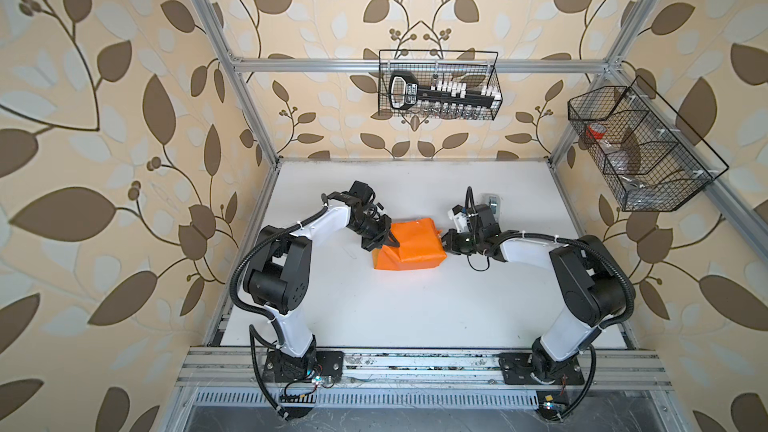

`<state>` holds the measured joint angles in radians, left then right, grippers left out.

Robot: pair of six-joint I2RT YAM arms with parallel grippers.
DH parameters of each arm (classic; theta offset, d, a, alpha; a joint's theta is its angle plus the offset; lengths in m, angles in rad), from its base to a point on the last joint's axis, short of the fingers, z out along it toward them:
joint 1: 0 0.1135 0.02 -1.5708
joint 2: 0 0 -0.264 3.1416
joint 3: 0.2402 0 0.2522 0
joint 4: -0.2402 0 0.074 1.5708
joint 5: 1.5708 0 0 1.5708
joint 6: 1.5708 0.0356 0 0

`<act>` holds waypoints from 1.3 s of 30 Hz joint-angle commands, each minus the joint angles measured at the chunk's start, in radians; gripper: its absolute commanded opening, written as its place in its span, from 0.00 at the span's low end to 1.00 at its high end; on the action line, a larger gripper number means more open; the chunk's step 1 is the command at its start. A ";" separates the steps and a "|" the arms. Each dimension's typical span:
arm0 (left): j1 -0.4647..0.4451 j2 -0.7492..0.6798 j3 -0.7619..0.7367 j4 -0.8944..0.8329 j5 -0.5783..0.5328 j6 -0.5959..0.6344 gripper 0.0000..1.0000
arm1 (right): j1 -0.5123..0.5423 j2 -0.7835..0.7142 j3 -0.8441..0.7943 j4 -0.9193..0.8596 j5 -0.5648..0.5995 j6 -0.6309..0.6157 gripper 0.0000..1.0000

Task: Wrap the gift box in paper

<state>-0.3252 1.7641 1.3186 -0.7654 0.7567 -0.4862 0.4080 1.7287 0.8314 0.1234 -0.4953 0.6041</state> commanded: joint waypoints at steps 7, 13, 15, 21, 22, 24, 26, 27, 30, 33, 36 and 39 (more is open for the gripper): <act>-0.103 0.011 0.361 -0.418 -0.234 0.212 0.00 | 0.192 0.107 0.063 0.144 -0.012 0.131 0.03; -0.187 0.072 0.299 -0.416 -0.311 0.206 0.00 | 0.226 0.168 0.004 0.244 -0.028 0.177 0.02; -0.191 0.070 0.222 -0.367 -0.316 0.189 0.00 | 0.208 0.149 -0.043 0.246 -0.034 0.164 0.03; -0.192 0.051 0.104 -0.280 -0.309 0.157 0.00 | 0.100 0.003 -0.164 0.168 -0.040 0.077 0.04; -0.193 0.048 0.100 -0.276 -0.310 0.156 0.00 | 0.092 -0.027 -0.160 0.125 -0.029 0.046 0.04; -0.193 0.042 0.111 -0.278 -0.313 0.152 0.00 | 0.089 -0.088 -0.138 0.031 0.001 -0.019 0.05; -0.193 0.037 0.144 -0.286 -0.315 0.149 0.06 | 0.088 -0.134 -0.116 -0.028 0.030 -0.056 0.06; -0.193 0.031 0.169 -0.292 -0.315 0.146 0.15 | 0.087 -0.151 -0.102 -0.054 0.042 -0.070 0.06; -0.192 0.020 0.279 -0.325 -0.310 0.143 0.50 | 0.083 -0.174 -0.061 -0.090 0.053 -0.091 0.08; -0.193 -0.001 0.427 -0.368 -0.303 0.137 0.65 | 0.072 -0.170 -0.029 -0.107 0.058 -0.096 0.09; -0.193 -0.031 0.582 -0.446 -0.350 0.123 0.68 | 0.066 -0.159 -0.019 -0.105 0.055 -0.087 0.09; -0.193 -0.127 0.637 -0.498 -0.513 0.096 0.68 | 0.093 -0.148 -0.034 -0.082 0.057 -0.070 0.08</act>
<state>-0.5224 1.7664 1.9007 -1.1366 0.3851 -0.3706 0.4801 1.5608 0.7952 0.0624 -0.4519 0.5415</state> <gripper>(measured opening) 0.677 0.085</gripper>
